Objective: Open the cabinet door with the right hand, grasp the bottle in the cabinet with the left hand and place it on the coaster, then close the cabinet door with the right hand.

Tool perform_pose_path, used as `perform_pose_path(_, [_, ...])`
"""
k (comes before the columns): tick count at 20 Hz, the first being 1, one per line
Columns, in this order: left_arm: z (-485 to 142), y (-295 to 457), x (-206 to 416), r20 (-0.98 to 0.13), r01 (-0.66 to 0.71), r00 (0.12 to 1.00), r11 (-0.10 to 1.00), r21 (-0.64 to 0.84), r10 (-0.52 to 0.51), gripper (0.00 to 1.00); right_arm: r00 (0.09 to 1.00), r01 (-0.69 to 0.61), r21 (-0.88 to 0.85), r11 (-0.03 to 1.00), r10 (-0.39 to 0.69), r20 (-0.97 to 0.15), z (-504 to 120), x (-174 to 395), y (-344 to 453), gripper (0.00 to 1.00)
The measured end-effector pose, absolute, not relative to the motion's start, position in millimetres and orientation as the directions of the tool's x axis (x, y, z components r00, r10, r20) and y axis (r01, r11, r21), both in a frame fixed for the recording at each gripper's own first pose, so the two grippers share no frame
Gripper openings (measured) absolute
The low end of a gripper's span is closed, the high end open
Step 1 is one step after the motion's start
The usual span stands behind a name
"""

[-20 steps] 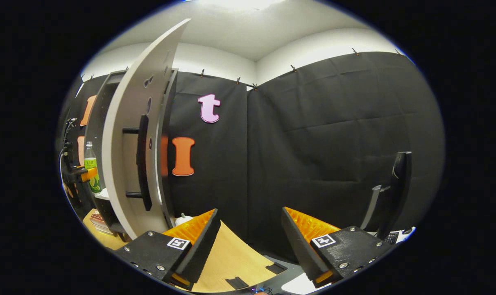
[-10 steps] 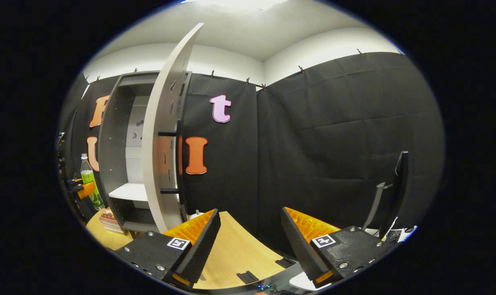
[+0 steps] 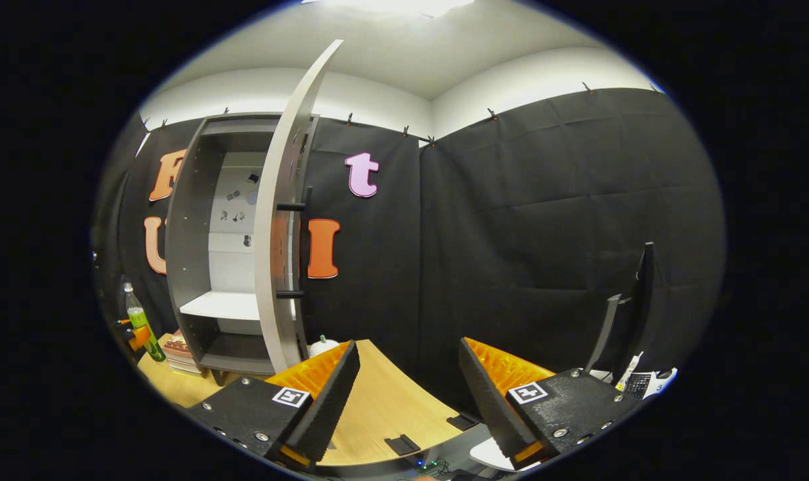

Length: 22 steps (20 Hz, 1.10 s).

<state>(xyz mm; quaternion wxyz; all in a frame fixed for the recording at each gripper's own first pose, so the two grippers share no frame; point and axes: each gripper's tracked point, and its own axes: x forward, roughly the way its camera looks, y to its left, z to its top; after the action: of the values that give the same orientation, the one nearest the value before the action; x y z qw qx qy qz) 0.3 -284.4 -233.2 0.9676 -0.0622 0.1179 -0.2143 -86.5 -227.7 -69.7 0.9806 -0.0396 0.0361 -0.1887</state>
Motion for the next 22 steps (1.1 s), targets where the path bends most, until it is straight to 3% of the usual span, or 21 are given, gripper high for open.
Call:
perform_pose_path(19, [-389.4,-279.8,-67.1,-0.363,0.415,0.819,0.896,-0.158,-0.443,0.80,0.931,0.330,-0.070,0.941,-0.337,-0.142,-105.7,-93.0,-215.2,0.93])
perform_pose_path(20, [-393.5,-280.7,-67.9,-0.373,0.413,0.814,0.896,-0.164,-0.444,0.81,0.931,0.329,-0.066,0.942,-0.336,-0.145,-107.6,-92.7,-215.2,0.88])
perform_pose_path(22, [-405.3,-282.1,-69.2,-0.400,0.415,0.800,0.894,-0.171,-0.448,0.81,0.931,0.327,-0.054,0.943,-0.332,-0.151,-111.9,-90.4,-216.1,0.93])
